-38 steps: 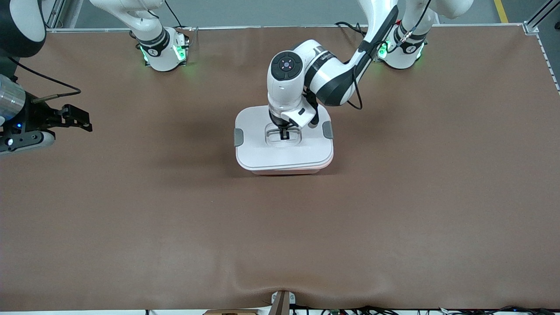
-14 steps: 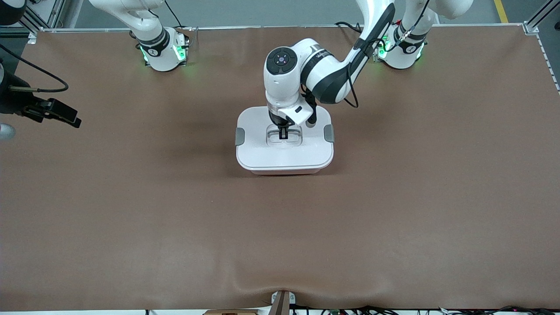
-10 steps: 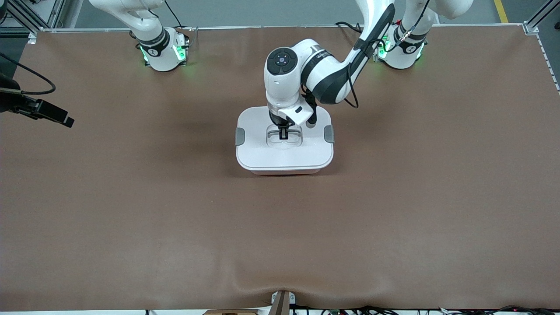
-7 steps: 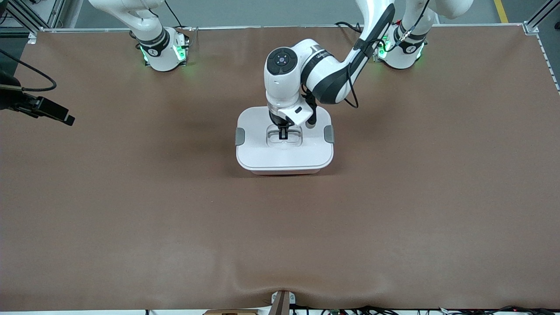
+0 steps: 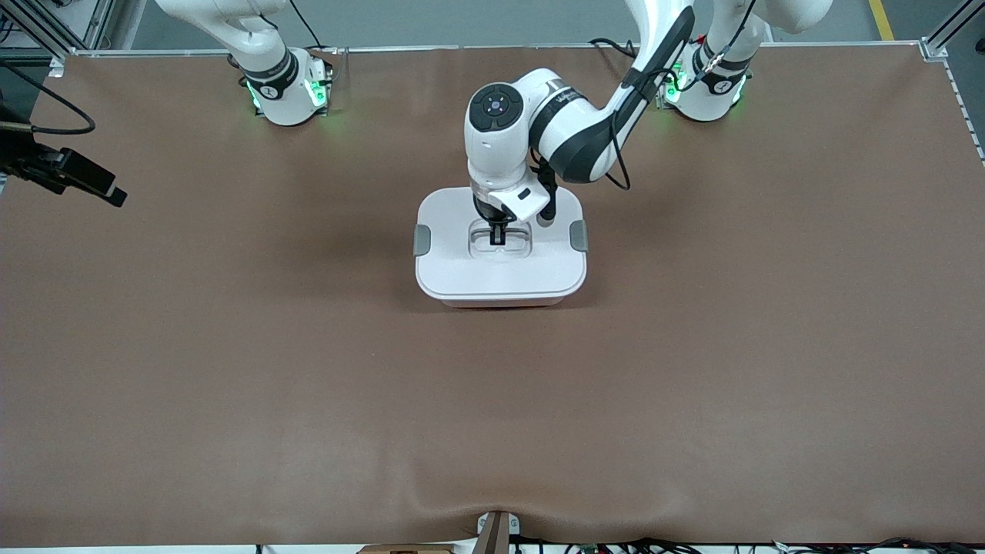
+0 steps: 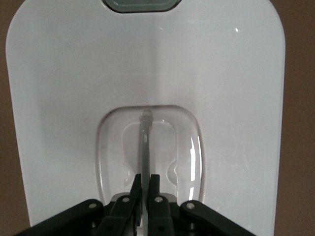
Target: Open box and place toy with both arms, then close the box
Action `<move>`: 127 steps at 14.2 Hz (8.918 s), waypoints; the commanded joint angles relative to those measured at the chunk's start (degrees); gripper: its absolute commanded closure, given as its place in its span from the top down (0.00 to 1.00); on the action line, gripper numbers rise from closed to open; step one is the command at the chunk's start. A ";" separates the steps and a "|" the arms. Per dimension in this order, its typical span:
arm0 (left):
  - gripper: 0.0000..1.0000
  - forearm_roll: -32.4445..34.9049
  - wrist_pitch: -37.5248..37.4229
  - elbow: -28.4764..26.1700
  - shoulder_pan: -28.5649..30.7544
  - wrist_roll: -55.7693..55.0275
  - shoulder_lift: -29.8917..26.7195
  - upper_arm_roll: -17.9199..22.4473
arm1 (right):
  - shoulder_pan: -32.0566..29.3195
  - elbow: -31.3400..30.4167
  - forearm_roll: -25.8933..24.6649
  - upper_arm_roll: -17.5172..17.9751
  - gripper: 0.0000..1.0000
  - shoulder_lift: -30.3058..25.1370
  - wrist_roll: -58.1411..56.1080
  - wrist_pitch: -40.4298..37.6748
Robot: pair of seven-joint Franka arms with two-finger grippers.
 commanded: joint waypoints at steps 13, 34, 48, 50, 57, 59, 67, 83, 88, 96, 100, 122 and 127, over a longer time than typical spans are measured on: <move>0.00 0.99 5.98 -6.15 -0.72 0.40 -2.89 -0.28 | -0.78 3.49 -1.99 -0.27 1.00 1.19 -9.93 -5.97; 1.00 1.08 -8.70 3.79 3.58 11.37 -4.38 0.78 | -0.70 5.78 -2.26 -0.45 1.00 2.68 -14.27 -5.10; 1.00 0.99 -15.38 5.98 20.19 48.19 -7.99 0.78 | -1.05 5.69 -2.26 -0.45 1.00 2.68 -14.27 -4.84; 1.00 0.99 -15.38 5.98 20.72 51.79 -7.82 1.04 | -1.31 5.52 -2.26 -0.53 1.00 2.77 -14.27 -4.93; 1.00 0.99 -15.38 8.44 28.89 71.20 -7.29 1.57 | -1.23 5.43 -2.34 -0.62 1.00 2.68 -14.27 -5.28; 1.00 0.90 -15.29 9.75 31.87 77.88 -7.29 1.48 | -0.96 5.34 -2.26 -0.62 1.00 2.68 -14.18 -5.80; 1.00 0.29 -15.20 12.93 41.89 102.92 -7.73 1.22 | -0.52 4.03 -1.82 -0.45 1.00 1.98 -14.18 -6.51; 1.00 -5.16 -34.18 12.05 49.81 136.27 -19.93 0.95 | -0.35 4.02 -1.64 -0.36 1.00 1.98 -14.09 -6.77; 1.00 -5.16 -36.65 10.56 50.34 138.73 -24.51 1.48 | -0.52 4.02 -1.55 -0.36 1.00 1.98 -14.09 -6.95; 1.00 -4.99 -36.31 4.24 51.40 141.55 -30.57 1.39 | -0.61 4.20 -1.38 -0.36 1.00 1.98 -14.09 -6.42; 1.00 -4.38 -33.84 2.38 51.13 141.81 -30.84 1.04 | -0.79 4.28 -1.38 -0.36 1.00 1.98 -14.09 -6.33; 1.00 -2.96 -33.40 2.38 50.87 137.07 -30.49 -1.59 | -0.96 4.20 -1.38 -0.45 1.00 1.98 -14.00 -6.95; 1.00 -2.53 -33.40 2.38 51.31 137.77 -30.40 -1.60 | -0.96 4.29 -1.29 -0.45 1.00 2.06 -14.00 -6.95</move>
